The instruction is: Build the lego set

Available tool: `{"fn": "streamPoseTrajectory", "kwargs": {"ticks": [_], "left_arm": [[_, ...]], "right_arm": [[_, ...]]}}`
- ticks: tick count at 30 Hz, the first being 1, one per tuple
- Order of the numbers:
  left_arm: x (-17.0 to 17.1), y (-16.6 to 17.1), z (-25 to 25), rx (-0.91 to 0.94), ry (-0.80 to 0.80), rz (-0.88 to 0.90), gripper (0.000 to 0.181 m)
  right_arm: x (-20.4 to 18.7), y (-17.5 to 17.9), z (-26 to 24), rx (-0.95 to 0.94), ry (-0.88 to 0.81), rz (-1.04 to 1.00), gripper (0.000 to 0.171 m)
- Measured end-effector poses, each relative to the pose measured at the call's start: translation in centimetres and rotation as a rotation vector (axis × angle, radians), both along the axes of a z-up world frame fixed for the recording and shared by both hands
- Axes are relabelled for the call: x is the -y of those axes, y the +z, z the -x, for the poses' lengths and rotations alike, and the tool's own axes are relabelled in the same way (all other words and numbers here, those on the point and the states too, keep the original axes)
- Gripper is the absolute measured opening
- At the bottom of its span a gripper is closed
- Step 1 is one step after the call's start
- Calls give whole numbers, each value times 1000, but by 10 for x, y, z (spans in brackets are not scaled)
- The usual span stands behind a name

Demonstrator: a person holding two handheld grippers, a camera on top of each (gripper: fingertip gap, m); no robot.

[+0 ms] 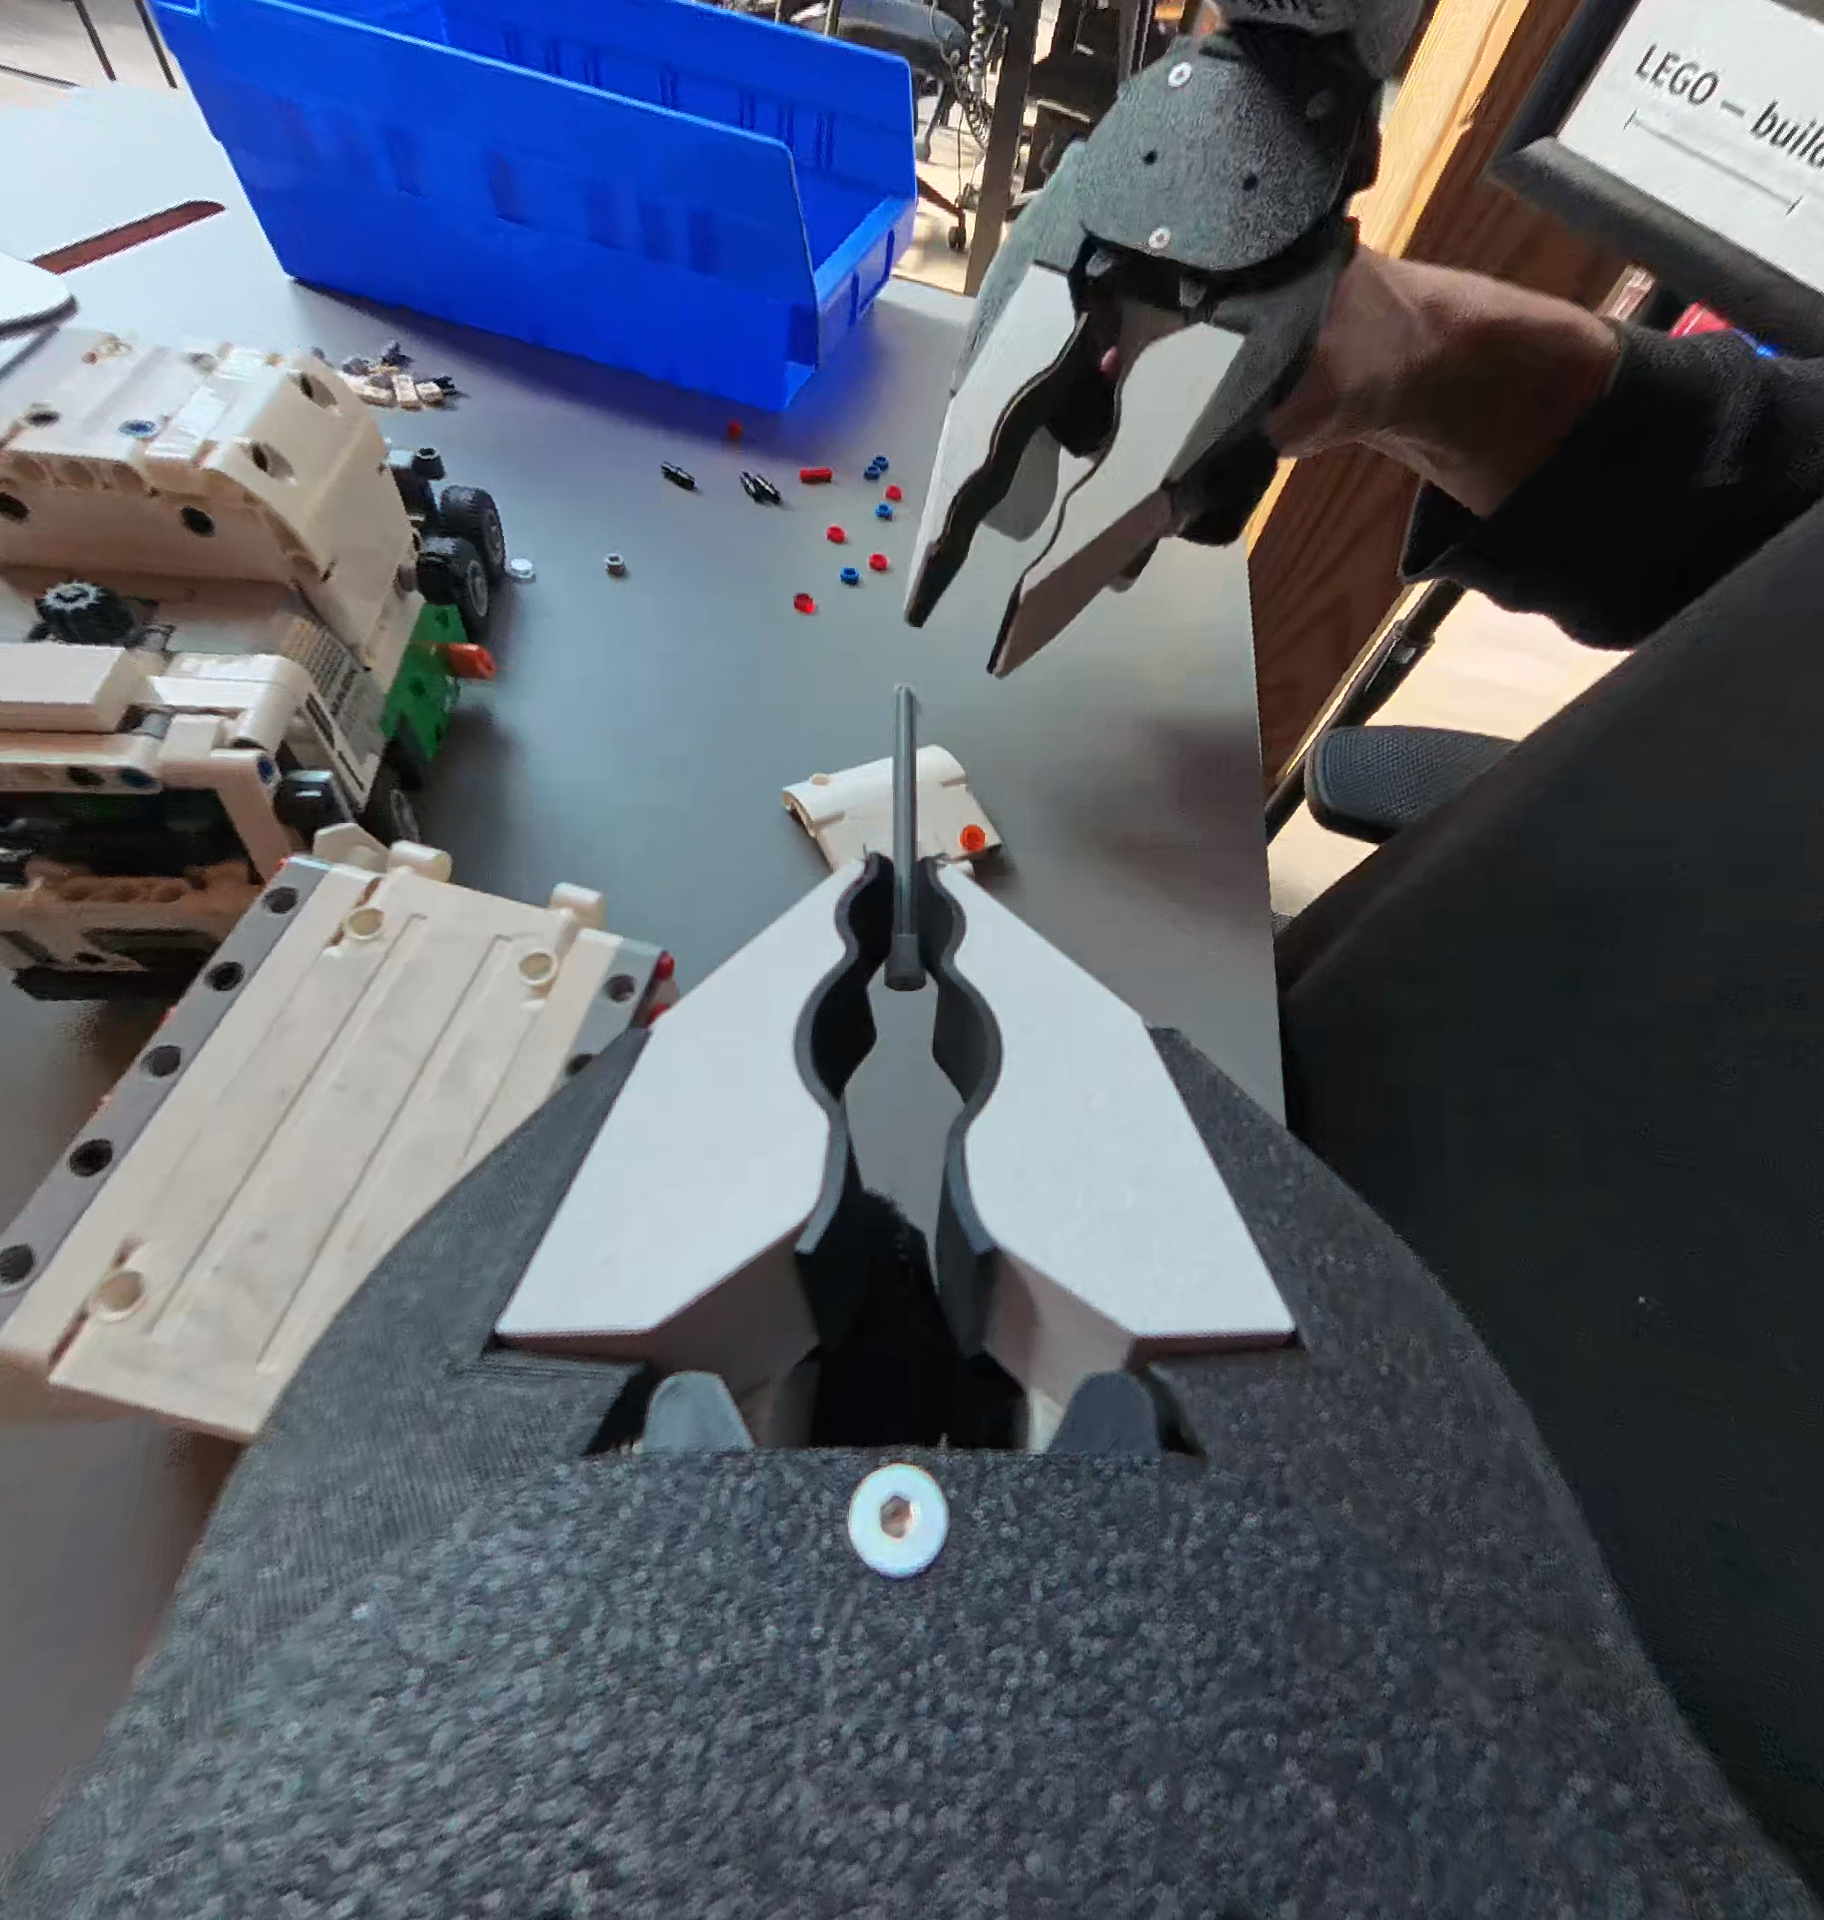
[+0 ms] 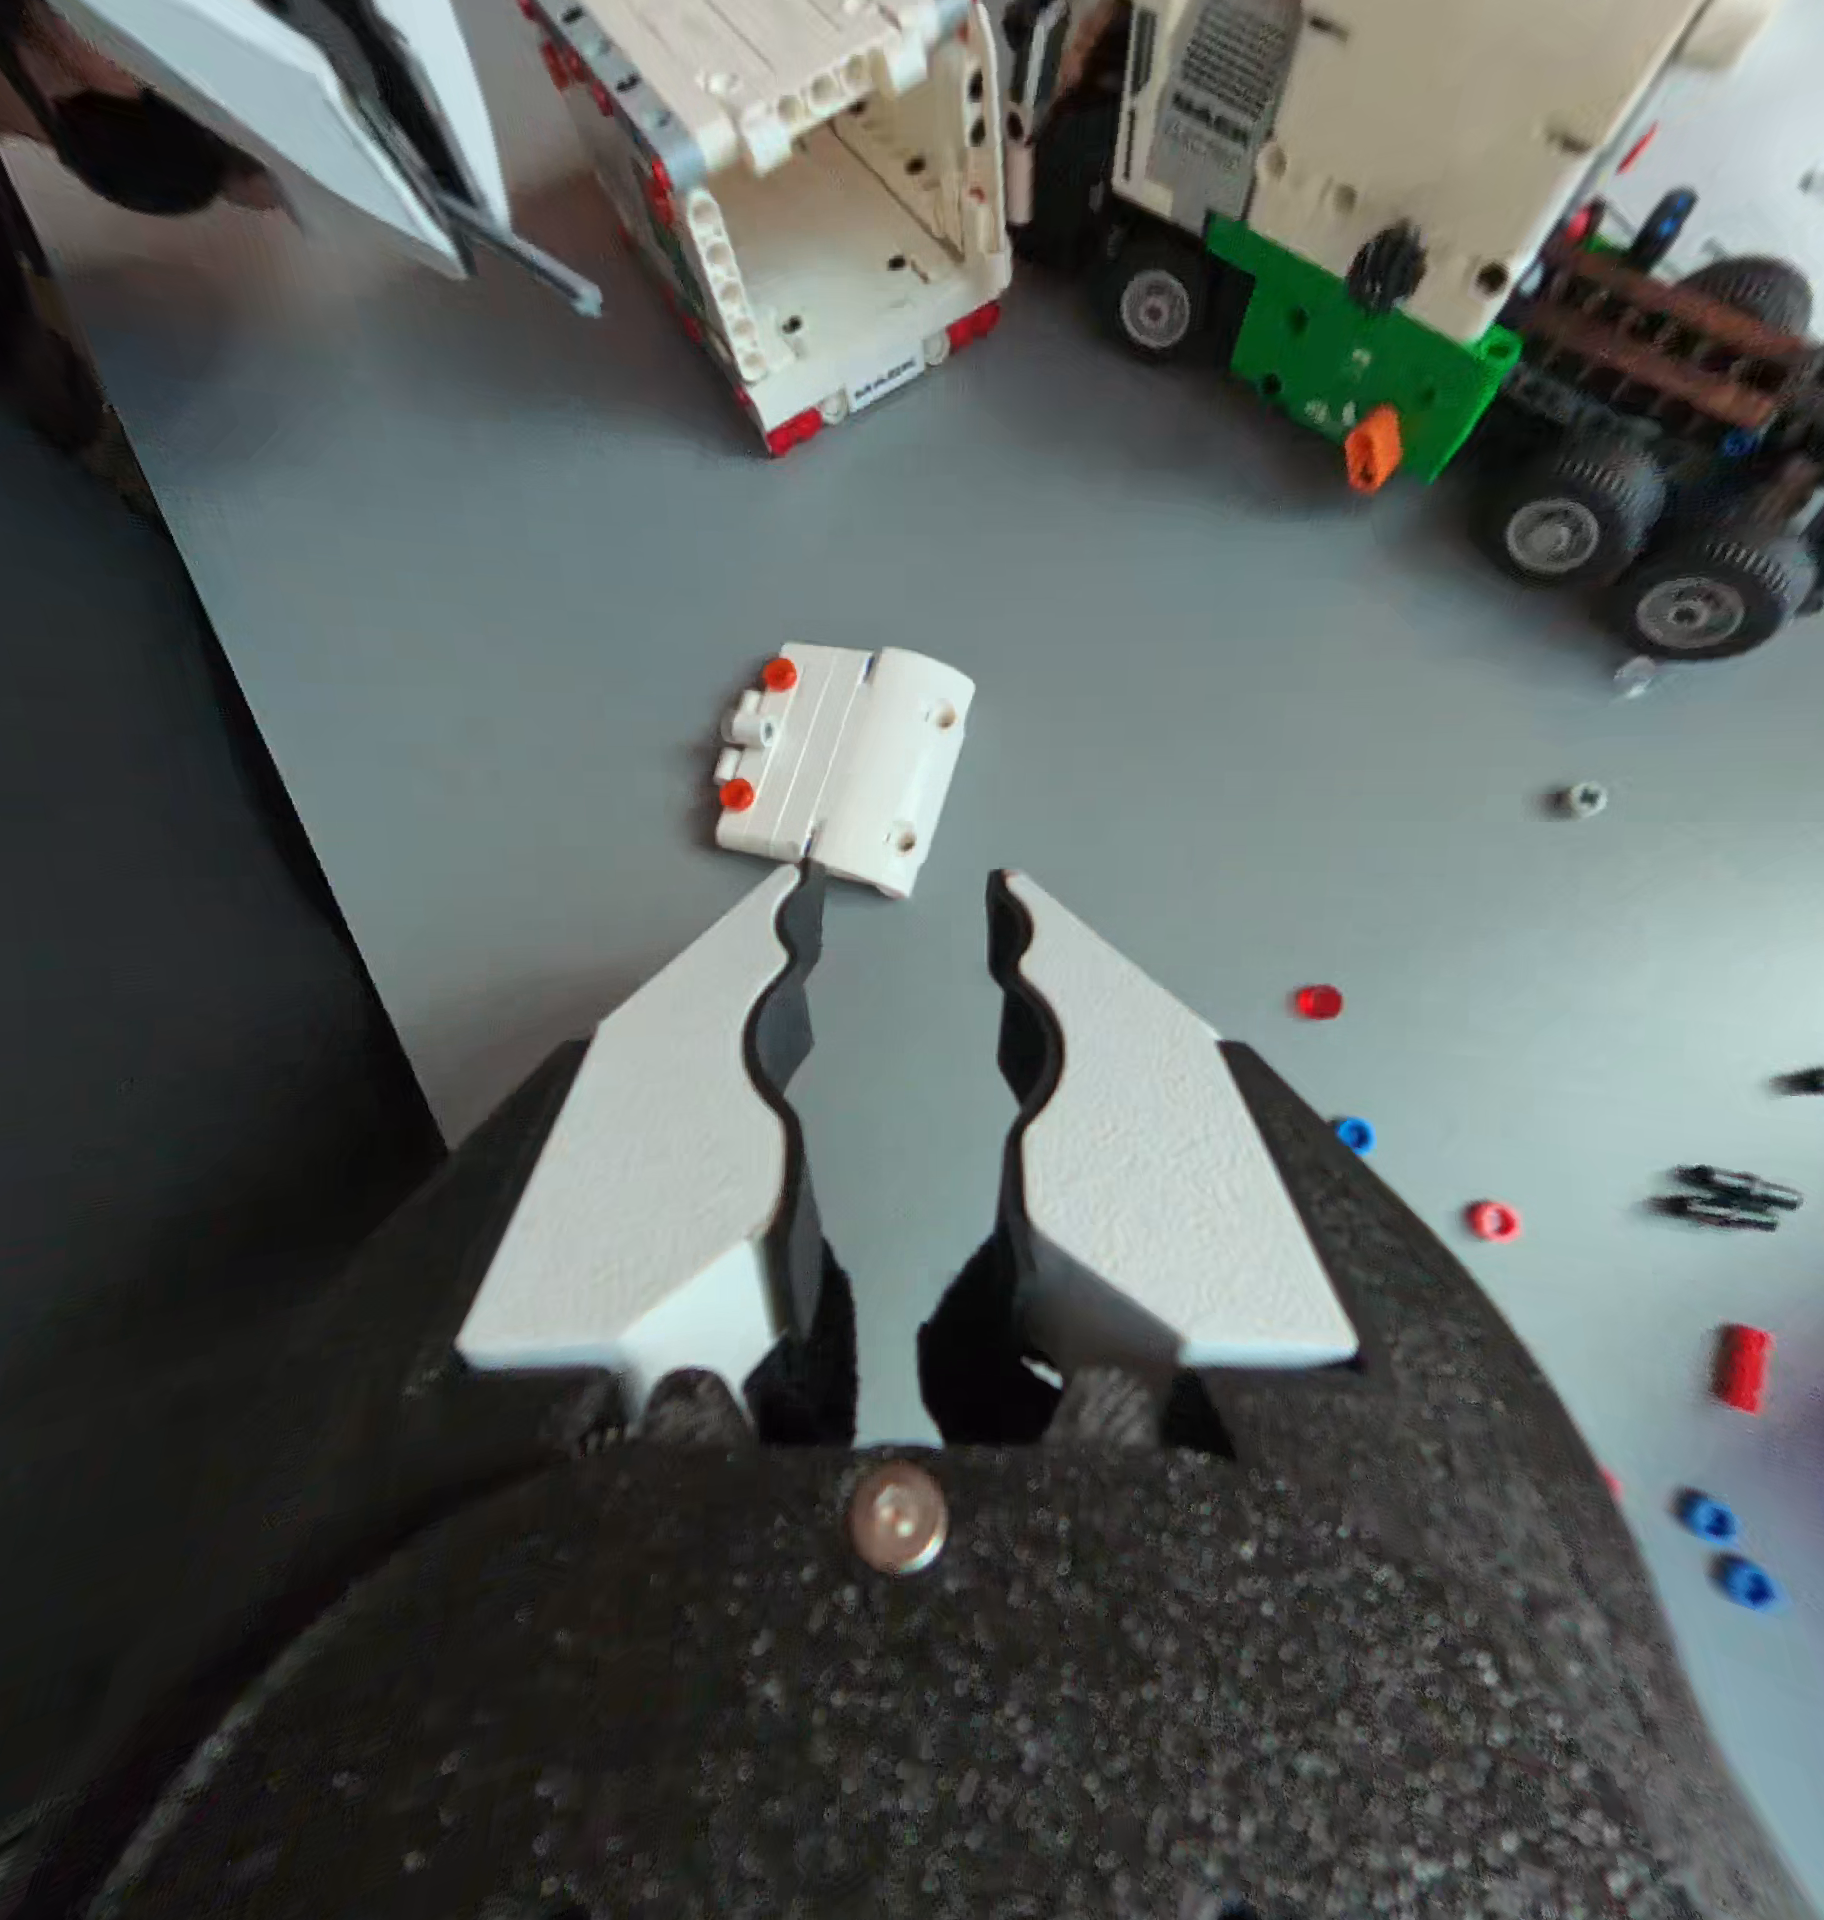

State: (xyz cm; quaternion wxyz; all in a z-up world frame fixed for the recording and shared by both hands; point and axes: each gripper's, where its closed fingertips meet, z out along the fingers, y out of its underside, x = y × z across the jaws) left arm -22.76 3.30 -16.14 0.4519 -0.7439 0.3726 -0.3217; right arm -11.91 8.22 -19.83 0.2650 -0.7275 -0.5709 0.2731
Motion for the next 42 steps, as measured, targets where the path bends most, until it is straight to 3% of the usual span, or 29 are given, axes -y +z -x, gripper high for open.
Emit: {"fn": "streamPoseTrajectory", "kwargs": {"ticks": [6, 19, 21, 25, 28, 33, 42], "left_arm": [[3, -23, -7, -92, 7, -21, 2], [-6, -28, -12, -84, 42, -61, 2], [-8, -24, -12, -84, 63, -107, 2], [-8, -12, -14, -70, 96, -227, 2], [-10, -9, -13, -71, 124, -268, 2], [-8, -12, -17, -102, 106, -283, 2], [-7, -11, -17, -64, 79, -250, 2]], "right_arm": [[-26, -29, -22, 95, -112, -227, 16], [-28, -38, -13, 60, -100, -191, 5], [-28, -30, -6, -25, -162, -99, 5], [-2, 34, 41, -567, -233, 325, 5], [7, 47, 53, -765, -265, 520, 5], [10, 50, 60, -880, -337, 743, 4], [19, 43, 70, -820, -316, 785, 4]]}}
